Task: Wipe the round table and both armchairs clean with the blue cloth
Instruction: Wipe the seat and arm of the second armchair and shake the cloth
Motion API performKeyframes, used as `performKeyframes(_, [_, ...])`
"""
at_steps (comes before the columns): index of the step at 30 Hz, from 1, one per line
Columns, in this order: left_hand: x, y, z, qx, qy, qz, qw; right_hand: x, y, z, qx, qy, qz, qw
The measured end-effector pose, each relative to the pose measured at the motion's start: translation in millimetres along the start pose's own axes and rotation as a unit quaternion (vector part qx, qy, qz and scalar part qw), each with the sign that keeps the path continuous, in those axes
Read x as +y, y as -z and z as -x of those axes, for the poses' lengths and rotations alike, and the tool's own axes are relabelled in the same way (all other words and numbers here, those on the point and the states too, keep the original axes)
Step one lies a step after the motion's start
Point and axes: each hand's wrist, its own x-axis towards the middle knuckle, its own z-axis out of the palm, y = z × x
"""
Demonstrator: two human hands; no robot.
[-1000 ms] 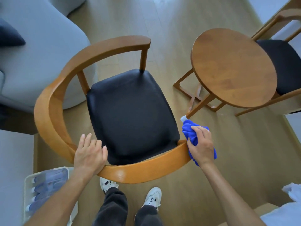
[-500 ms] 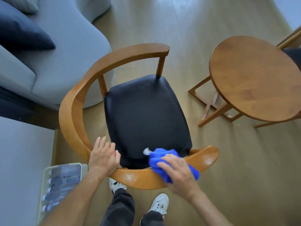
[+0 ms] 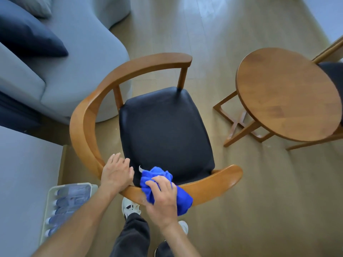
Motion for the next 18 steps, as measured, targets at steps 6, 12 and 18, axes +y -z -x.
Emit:
performKeyframes(6, [28.8, 63.5, -13.3, -0.161, 0.072, 0.267, 0.947, 6.0, 89.8, -29.1, 0.004, -0.224, -0.368, 0.902])
performKeyframes(12, [127.7, 196.4, 2.4, -0.293, -0.099, 0.466, 0.829, 12.9, 220.7, -44.8, 0.074, -0.184, -0.477, 0.856])
performKeyframes(18, [223.3, 295.4, 33.7, -0.306, -0.188, 0.631, 0.687, 14.1, 332.5, -47.2, 0.107, -0.110, -0.576, 0.803])
